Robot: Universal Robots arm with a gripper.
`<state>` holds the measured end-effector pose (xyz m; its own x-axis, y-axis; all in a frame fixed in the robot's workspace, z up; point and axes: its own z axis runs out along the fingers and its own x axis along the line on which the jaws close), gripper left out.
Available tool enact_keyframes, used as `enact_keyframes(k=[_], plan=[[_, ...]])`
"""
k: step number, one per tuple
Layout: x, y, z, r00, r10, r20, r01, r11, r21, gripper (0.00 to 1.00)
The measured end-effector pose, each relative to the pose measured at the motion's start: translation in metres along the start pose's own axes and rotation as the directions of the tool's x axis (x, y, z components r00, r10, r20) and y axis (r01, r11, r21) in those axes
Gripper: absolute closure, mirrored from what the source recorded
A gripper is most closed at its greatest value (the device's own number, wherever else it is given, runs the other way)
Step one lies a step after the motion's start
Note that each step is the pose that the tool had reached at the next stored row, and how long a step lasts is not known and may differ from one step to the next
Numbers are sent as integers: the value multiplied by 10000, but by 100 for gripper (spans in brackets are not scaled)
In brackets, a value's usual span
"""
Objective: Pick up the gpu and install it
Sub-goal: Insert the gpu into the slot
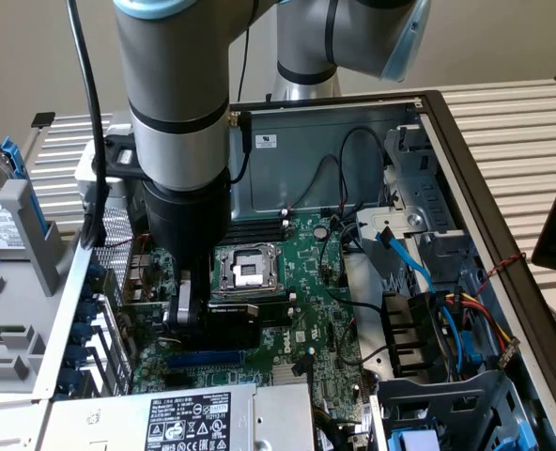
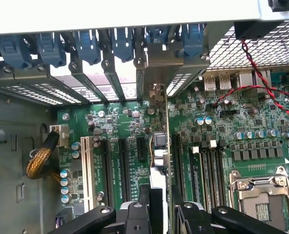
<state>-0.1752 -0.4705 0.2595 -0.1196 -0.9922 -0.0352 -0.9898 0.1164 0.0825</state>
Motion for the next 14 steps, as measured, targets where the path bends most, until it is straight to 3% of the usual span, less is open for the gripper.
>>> enact_keyframes(k=[14], plan=[[32, -3, -1, 10000, 2, -4, -2, 10000, -17, 73]])
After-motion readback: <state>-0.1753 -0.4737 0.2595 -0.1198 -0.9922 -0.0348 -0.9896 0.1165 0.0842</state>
